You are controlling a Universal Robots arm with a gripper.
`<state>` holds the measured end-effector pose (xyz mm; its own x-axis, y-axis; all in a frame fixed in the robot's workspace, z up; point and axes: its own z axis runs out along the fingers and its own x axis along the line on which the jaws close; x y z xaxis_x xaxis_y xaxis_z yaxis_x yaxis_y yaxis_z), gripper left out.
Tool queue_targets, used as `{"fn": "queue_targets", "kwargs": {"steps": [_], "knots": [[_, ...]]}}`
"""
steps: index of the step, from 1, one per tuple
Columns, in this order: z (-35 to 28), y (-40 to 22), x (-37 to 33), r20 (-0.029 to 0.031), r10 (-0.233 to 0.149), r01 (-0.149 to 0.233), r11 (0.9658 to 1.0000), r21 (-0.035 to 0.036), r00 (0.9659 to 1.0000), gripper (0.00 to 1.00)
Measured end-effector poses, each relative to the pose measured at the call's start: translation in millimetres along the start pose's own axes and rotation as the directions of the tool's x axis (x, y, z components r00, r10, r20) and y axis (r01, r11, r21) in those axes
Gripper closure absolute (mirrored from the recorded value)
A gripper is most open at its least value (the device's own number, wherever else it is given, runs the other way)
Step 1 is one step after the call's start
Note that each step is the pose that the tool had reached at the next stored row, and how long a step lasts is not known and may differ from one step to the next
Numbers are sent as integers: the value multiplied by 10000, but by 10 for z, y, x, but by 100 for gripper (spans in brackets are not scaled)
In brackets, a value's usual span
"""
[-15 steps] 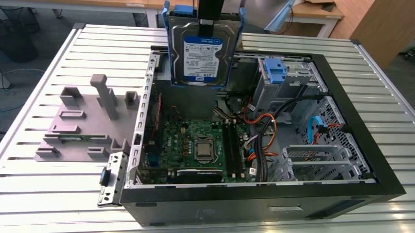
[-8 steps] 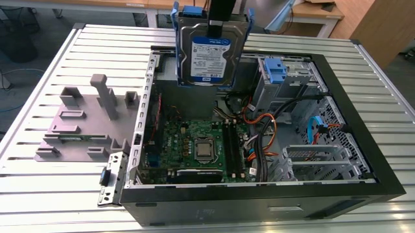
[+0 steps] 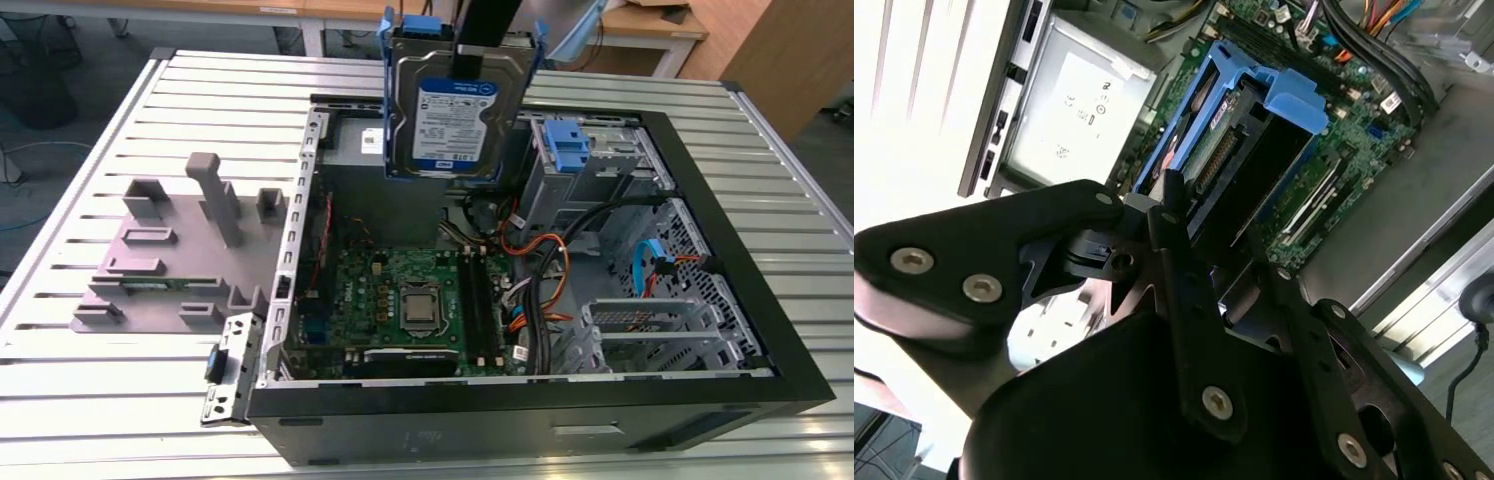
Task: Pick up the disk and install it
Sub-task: 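Pick up the disk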
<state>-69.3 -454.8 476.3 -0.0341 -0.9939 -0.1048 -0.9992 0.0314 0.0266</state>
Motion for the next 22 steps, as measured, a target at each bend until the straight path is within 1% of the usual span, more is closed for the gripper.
{"fn": "queue_targets", "kwargs": {"steps": [4, 11, 14, 22], "knots": [[1, -61, -1, 0, 0, 0, 10000, 0, 10000, 65], [1, -66, 4, 1, 0, 0, 10000, 0, 10000, 65], [-3, -68, 48, 1, 0, 0, 10000, 1, 10000, 65], [-18, -77, 212, 0, 0, 0, 10000, 0, 10000, 65]]}}
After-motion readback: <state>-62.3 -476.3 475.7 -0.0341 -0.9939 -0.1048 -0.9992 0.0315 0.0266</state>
